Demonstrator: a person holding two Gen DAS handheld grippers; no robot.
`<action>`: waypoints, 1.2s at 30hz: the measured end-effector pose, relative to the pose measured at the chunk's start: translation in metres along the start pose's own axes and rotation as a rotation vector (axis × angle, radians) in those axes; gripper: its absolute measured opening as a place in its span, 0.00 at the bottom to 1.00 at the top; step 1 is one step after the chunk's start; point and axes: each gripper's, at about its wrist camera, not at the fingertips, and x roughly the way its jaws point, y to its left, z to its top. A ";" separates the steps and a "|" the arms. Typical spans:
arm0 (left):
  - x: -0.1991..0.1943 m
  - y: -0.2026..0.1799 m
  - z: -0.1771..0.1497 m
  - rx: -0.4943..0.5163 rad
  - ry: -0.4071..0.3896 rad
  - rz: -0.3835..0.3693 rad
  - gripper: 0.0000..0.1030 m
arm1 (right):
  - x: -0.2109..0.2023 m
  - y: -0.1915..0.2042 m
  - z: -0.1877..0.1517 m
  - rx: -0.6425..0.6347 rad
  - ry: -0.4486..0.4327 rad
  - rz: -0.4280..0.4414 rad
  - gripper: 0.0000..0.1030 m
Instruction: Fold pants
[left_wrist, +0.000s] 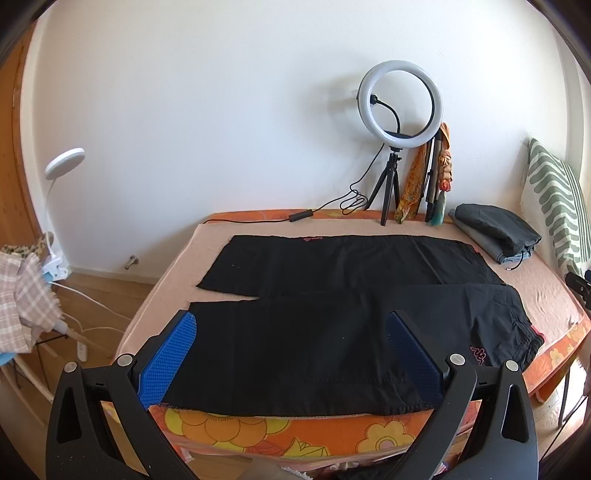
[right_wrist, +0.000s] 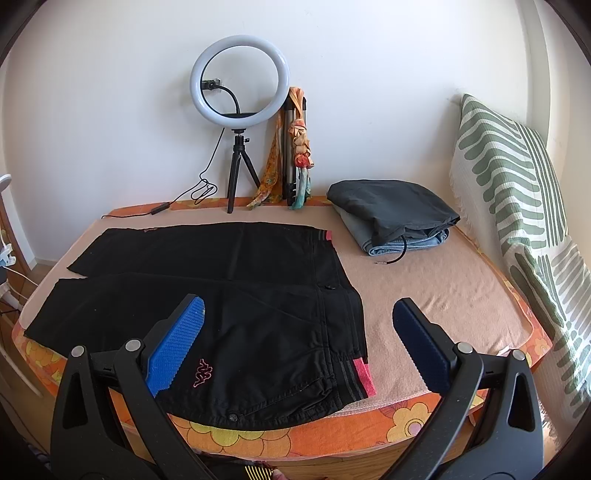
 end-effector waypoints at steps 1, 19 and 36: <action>0.000 0.000 0.000 0.000 0.000 0.000 0.99 | 0.000 0.000 0.000 0.001 0.000 0.001 1.00; 0.001 -0.002 -0.001 0.001 0.001 0.003 0.99 | -0.001 0.002 0.001 -0.004 -0.007 0.001 1.00; 0.002 -0.002 -0.002 0.007 0.000 0.004 0.99 | -0.002 0.002 0.000 -0.005 -0.009 0.002 1.00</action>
